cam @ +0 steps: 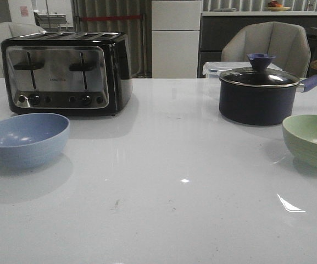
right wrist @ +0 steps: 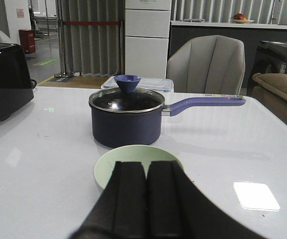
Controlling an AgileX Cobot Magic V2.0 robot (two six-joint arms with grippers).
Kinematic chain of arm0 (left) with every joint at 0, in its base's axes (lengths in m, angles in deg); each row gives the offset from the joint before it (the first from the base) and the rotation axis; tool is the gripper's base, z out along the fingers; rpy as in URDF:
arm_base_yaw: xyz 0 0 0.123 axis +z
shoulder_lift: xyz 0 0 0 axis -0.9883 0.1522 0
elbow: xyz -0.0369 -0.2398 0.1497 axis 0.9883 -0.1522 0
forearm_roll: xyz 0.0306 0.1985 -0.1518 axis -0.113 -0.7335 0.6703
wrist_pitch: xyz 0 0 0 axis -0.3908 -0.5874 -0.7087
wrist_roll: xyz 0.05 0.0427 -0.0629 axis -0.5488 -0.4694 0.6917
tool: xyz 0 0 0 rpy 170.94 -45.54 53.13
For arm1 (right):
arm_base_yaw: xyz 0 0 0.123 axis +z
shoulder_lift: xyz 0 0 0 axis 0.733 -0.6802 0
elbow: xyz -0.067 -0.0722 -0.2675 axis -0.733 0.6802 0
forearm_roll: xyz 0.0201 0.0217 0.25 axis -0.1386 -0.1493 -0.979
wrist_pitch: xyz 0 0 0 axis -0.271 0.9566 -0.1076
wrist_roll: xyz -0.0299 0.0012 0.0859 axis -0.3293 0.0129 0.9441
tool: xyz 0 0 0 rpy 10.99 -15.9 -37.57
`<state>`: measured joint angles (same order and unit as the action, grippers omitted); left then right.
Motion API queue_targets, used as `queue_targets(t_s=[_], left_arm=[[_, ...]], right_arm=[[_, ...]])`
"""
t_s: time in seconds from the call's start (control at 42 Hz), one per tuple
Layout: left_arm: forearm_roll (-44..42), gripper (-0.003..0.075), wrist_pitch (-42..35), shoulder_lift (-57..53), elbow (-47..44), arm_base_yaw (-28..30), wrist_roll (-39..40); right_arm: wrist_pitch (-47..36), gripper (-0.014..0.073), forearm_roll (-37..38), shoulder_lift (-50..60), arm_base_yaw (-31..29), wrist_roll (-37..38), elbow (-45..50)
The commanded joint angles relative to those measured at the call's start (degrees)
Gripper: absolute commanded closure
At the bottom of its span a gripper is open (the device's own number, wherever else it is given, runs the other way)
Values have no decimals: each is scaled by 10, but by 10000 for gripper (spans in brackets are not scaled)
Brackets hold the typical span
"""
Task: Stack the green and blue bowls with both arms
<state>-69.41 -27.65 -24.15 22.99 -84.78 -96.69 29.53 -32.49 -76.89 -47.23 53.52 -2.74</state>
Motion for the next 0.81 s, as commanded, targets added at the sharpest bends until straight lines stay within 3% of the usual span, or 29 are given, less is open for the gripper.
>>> queue_targets(t_s=[0.0, 0.571, 0.786], left_arm=[[4, 627, -53, -11, -2, 0, 5], [4, 627, -53, -11, -2, 0, 5], [4, 627, -110, -11, 9, 0, 5]], right_arm=[[-55, 534, 6, 10, -4, -1, -1], [-62, 534, 6, 10, -4, -1, -1], [-50, 534, 2, 10, -3, -1, -25]])
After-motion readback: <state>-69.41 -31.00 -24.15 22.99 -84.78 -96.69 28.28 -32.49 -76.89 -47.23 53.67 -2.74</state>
